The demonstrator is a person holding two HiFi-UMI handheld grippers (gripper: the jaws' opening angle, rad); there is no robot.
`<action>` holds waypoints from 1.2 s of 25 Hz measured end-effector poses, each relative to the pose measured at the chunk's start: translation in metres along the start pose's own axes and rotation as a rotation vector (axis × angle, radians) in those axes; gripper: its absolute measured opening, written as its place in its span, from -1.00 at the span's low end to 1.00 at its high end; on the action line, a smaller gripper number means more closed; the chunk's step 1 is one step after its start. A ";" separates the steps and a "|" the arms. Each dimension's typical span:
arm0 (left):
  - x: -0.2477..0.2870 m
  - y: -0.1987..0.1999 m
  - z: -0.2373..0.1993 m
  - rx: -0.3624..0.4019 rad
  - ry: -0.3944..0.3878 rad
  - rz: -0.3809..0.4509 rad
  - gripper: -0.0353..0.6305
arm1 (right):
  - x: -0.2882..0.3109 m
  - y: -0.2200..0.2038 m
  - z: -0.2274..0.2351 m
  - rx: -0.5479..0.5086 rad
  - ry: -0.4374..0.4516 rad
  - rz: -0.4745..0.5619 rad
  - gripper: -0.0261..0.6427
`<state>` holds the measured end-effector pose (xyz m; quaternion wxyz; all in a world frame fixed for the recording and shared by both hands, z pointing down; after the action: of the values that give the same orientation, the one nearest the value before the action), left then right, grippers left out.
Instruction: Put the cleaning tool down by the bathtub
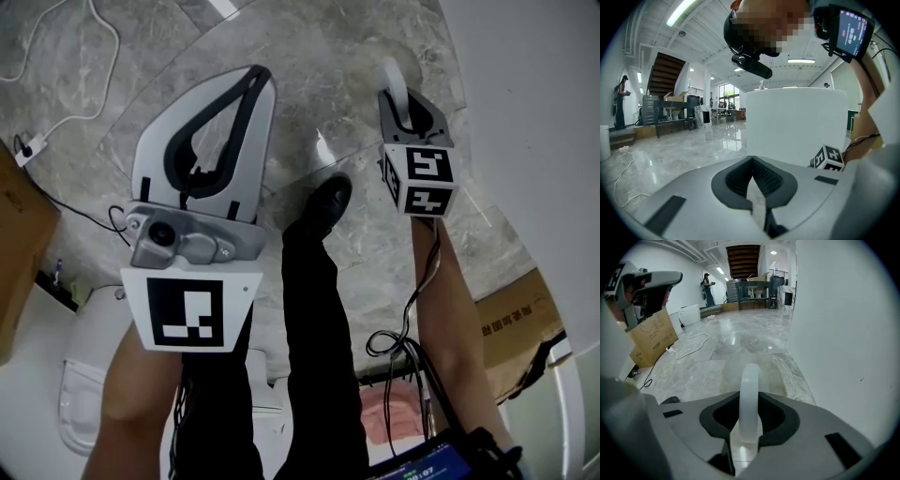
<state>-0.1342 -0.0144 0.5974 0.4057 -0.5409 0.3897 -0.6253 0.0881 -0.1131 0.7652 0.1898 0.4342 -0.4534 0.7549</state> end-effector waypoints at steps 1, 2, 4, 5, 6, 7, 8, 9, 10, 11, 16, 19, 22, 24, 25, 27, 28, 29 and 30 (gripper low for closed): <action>0.000 0.000 0.000 0.001 0.001 -0.002 -0.85 | 0.001 -0.002 0.001 0.010 0.005 -0.008 -0.57; 0.000 0.001 0.001 0.000 0.003 -0.003 -0.85 | 0.002 -0.004 0.002 0.018 0.008 -0.017 -0.51; 0.001 0.004 0.004 -0.004 0.005 -0.002 -0.85 | 0.000 -0.008 0.003 0.022 0.006 -0.025 -0.49; 0.001 0.005 0.006 -0.005 0.004 0.001 -0.85 | -0.002 -0.008 0.003 0.021 0.004 -0.023 -0.49; 0.002 0.007 0.008 -0.006 0.001 0.003 -0.85 | -0.004 -0.007 0.004 0.021 0.000 -0.019 -0.50; 0.003 0.009 0.010 -0.008 -0.002 0.006 -0.85 | -0.007 -0.006 0.004 0.021 -0.003 -0.014 -0.50; 0.003 0.012 0.012 -0.010 -0.004 0.008 -0.85 | -0.009 -0.005 0.004 0.022 -0.006 -0.008 -0.50; 0.003 0.014 0.013 -0.013 -0.005 0.011 -0.85 | -0.012 -0.003 0.003 0.023 -0.008 -0.002 -0.50; 0.004 0.017 0.015 -0.015 -0.006 0.015 -0.85 | -0.015 0.000 0.003 0.025 -0.010 0.004 -0.50; 0.004 0.021 0.016 -0.015 -0.007 0.020 -0.85 | -0.018 0.003 0.003 0.026 -0.011 0.012 -0.50; 0.006 0.046 0.017 -0.005 -0.001 0.051 -0.85 | -0.043 0.027 0.002 0.020 -0.025 0.065 -0.53; 0.004 0.075 0.018 -0.019 0.010 0.077 -0.85 | -0.071 0.045 -0.006 0.033 -0.032 0.104 -0.56; 0.001 0.113 0.016 -0.051 0.019 0.107 -0.85 | -0.110 0.074 -0.018 0.056 -0.044 0.169 -0.57; -0.002 0.139 0.012 -0.092 0.044 0.117 -0.85 | -0.139 0.101 -0.029 0.074 -0.052 0.230 -0.57; -0.004 0.153 0.011 -0.109 0.054 0.121 -0.85 | -0.153 0.116 -0.036 0.077 -0.052 0.262 -0.58; -0.011 0.183 0.008 -0.146 0.061 0.135 -0.85 | -0.185 0.150 -0.051 0.072 -0.045 0.330 -0.58; -0.014 0.200 0.006 -0.166 0.060 0.150 -0.85 | -0.203 0.167 -0.059 0.065 -0.041 0.367 -0.58; -0.018 0.219 0.003 -0.182 0.059 0.172 -0.85 | -0.222 0.185 -0.066 0.054 -0.040 0.411 -0.58; -0.021 0.238 -0.002 -0.192 0.059 0.201 -0.85 | -0.242 0.203 -0.073 0.039 -0.042 0.460 -0.59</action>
<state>-0.1135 -0.0823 0.3693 0.4010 -0.5166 0.5118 -0.5571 0.0477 -0.1299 0.4442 -0.0054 0.3386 -0.5295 0.7778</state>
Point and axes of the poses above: the fingertips, and each gripper's own axes: x forward along the fingers, z to its right, y out of its top, the point moved 9 cm from there along -x, backward along the fingers, and after that the axes turned 13 degrees about y, right-handed, at the moved point
